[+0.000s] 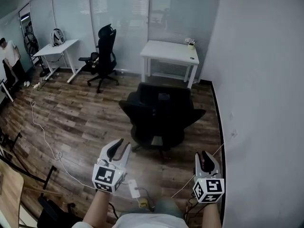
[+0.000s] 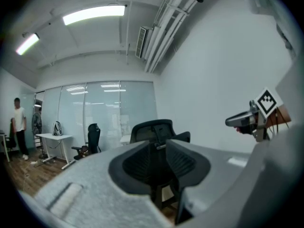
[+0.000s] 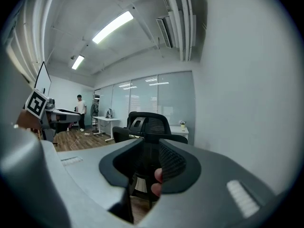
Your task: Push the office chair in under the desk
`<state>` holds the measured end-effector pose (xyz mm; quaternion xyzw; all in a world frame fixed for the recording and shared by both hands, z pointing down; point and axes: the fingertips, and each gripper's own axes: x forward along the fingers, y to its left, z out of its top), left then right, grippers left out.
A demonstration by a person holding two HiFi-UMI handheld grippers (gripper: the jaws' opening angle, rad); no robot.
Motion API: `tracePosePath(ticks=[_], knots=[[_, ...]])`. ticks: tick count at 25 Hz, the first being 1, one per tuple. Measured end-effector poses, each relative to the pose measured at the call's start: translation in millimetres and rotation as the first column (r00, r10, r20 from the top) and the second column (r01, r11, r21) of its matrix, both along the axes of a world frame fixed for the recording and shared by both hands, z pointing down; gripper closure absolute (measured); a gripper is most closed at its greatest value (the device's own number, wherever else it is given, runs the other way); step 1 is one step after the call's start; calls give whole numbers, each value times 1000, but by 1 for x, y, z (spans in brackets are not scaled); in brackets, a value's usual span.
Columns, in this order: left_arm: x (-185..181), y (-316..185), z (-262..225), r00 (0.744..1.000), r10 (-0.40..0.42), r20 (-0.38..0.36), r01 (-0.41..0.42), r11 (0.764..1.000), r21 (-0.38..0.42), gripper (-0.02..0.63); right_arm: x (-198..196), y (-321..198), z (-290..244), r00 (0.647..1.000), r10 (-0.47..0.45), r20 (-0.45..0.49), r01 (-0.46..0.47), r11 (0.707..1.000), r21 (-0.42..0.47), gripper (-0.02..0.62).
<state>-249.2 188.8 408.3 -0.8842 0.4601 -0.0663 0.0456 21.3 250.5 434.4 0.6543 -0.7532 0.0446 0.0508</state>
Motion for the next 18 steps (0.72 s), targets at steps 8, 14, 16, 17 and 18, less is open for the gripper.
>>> tracePosePath(ticks=[8, 14, 16, 17, 18], knots=[[16, -50, 19, 1000, 22, 5, -22, 999, -33, 502, 13, -57, 4, 1000, -9, -26, 9, 1000, -2, 511], [43, -120, 22, 1000, 4, 5, -4, 999, -47, 502, 44, -130, 5, 999, -43, 11, 43, 999, -1, 511], [56, -144, 23, 1000, -6, 7, 6, 999, -52, 502, 59, -157, 5, 998, -56, 21, 56, 998, -3, 511], [64, -155, 24, 1000, -8, 12, 9, 999, -51, 502, 67, -170, 6, 998, -65, 20, 65, 998, -2, 511], [70, -166, 25, 1000, -9, 22, 10, 999, -50, 502, 74, -183, 7, 997, -75, 20, 75, 997, 0, 511]])
